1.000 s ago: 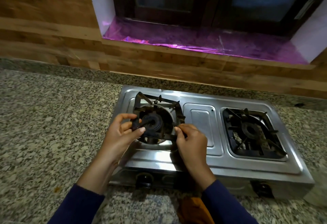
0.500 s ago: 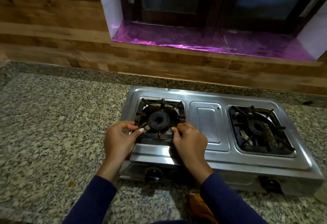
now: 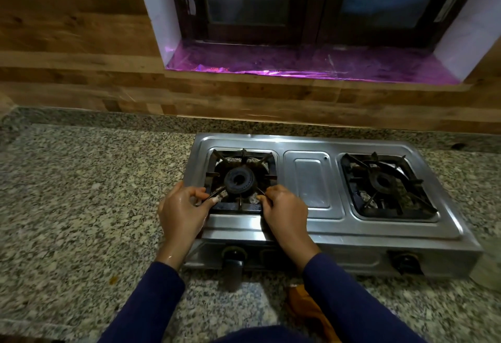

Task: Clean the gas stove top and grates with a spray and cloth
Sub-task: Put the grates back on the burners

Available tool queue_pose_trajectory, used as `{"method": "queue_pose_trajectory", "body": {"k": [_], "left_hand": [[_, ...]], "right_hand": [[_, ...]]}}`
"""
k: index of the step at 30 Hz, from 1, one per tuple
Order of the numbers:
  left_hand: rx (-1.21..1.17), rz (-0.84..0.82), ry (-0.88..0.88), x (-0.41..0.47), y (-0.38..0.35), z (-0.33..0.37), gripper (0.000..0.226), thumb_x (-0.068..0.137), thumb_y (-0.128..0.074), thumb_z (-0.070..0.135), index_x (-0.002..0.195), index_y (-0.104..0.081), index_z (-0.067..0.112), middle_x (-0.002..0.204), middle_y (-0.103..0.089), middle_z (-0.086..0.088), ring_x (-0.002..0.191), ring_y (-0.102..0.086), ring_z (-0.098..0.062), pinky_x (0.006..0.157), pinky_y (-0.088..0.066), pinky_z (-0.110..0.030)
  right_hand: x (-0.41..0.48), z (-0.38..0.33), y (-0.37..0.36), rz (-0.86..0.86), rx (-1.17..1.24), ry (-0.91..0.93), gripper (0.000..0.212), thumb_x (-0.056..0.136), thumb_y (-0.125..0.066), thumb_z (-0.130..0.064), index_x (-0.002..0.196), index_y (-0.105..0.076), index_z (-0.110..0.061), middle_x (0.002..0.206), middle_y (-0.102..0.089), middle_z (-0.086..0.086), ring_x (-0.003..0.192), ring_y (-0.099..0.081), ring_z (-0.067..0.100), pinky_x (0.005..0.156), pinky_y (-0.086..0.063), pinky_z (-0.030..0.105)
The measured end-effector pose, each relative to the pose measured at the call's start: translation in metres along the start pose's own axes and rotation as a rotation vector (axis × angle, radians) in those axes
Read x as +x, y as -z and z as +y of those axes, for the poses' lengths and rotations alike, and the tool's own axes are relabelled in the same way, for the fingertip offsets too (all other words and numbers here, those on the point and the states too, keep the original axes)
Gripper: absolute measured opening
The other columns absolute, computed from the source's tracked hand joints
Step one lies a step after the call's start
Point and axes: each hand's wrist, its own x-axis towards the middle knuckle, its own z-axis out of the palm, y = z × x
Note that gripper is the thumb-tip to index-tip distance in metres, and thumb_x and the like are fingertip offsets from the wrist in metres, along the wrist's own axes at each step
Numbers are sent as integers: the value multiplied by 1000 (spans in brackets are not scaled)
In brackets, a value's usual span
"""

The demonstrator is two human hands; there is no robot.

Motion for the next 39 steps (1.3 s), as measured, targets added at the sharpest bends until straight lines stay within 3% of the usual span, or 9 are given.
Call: {"method": "queue_pose_trajectory", "body": {"k": [6, 11, 15, 19, 22, 27, 29, 33, 39], "left_hand": [[18, 3, -33, -7, 2, 3, 23, 71, -86, 39, 71, -64, 37, 103, -75, 10, 129, -55, -22, 102, -43, -57], [-16, 7, -57, -2, 2, -7, 24, 70, -84, 48, 69, -61, 41, 99, -75, 13, 108, -67, -20, 91, -52, -54], [-14, 11, -41, 2, 1, -8, 22, 71, -82, 50, 75, -68, 33, 99, -75, 15, 94, -68, -17, 83, -55, -47], [-44, -20, -69, 2, 1, -15, 19, 72, -85, 43, 73, -69, 31, 98, -76, 10, 106, -68, -17, 91, -54, -49], [-7, -29, -93, 2, 2, -16, 19, 73, -83, 43, 73, -68, 32, 99, -76, 9, 106, -69, -18, 90, -53, -51], [41, -3, -123, -5, 0, -15, 17, 80, -78, 37, 86, -68, 25, 94, -73, 8, 84, -67, -18, 83, -55, -50], [101, 5, -157, -13, 1, -6, 18, 83, -76, 32, 95, -69, 22, 95, -71, 1, 89, -67, -24, 85, -53, -49], [168, -21, -257, -36, -8, 18, 33, 87, -72, 32, 116, -69, 18, 122, -70, -8, 133, -51, -27, 111, -36, -52], [14, -161, -601, -90, -39, 48, 29, 87, -73, 25, 115, -69, 20, 120, -70, 2, 126, -56, -18, 103, -43, -37]], "right_hand": [[-3, 5, 2, -1, 42, 57, 18, 93, -62, -23, 88, -72, -10, 98, -69, 4, 77, -67, 25, 61, -48, 30], [-7, 8, 3, -52, 131, 97, 17, 91, -61, -9, 103, -73, -4, 119, -66, 8, 94, -67, 29, 81, -56, 39], [-3, 4, 5, -60, 117, 123, 15, 91, -61, -8, 98, -73, -3, 111, -67, 9, 90, -66, 29, 78, -56, 39], [-5, 2, 1, -71, 89, 128, 14, 90, -59, -7, 94, -72, -4, 105, -67, 9, 86, -66, 30, 75, -56, 43], [-6, 3, 2, -60, 114, 132, 14, 90, -60, -8, 96, -73, -4, 106, -67, 9, 87, -66, 29, 76, -56, 41], [-8, 9, 8, -101, 192, 144, 22, 92, -61, -10, 111, -72, -6, 119, -65, 8, 103, -64, 26, 90, -49, 30], [-11, 12, 11, -158, 203, 141, 27, 93, -59, -12, 118, -70, -6, 127, -62, 7, 111, -61, 25, 96, -44, 27], [-26, 19, 24, -163, 271, 117, 29, 94, -59, -15, 121, -67, -8, 124, -62, 7, 111, -60, 23, 94, -44, 27], [-92, 63, 57, 133, 453, 12, 11, 91, -65, -16, 98, -74, -18, 93, -68, -6, 89, -64, 7, 75, -49, 18]]}}
